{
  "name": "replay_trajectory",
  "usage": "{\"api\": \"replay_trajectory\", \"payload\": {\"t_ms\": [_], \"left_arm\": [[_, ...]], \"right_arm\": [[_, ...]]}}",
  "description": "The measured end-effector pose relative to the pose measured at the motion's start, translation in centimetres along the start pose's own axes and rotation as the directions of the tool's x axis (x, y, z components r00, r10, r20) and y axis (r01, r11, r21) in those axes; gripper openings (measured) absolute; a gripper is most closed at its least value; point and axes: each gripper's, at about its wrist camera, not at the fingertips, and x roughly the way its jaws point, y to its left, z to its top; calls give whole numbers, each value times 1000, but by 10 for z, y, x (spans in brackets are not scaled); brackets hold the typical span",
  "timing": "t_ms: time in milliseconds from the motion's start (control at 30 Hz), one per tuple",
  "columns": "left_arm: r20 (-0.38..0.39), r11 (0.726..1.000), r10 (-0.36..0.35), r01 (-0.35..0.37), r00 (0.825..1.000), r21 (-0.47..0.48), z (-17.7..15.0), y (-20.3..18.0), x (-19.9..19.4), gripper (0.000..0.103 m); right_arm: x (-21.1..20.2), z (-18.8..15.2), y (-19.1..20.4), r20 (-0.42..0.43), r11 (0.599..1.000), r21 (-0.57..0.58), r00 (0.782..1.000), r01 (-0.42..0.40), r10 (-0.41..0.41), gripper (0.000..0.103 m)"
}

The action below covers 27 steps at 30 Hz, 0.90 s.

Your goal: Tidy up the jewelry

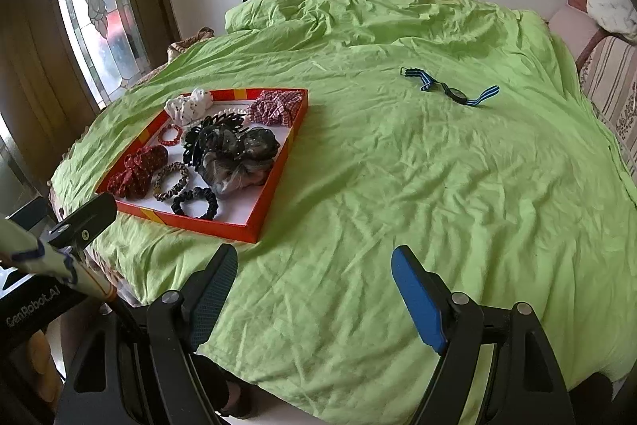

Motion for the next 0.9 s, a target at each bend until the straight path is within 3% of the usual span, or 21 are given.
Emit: {"api": "replay_trajectory", "payload": {"t_ms": [900], "left_arm": [[-50,999,-23,21,999,-41,-8,16,15,103]], "right_arm": [[3,-2,15,-15,999,-35,1000,11,-11,84]]}}
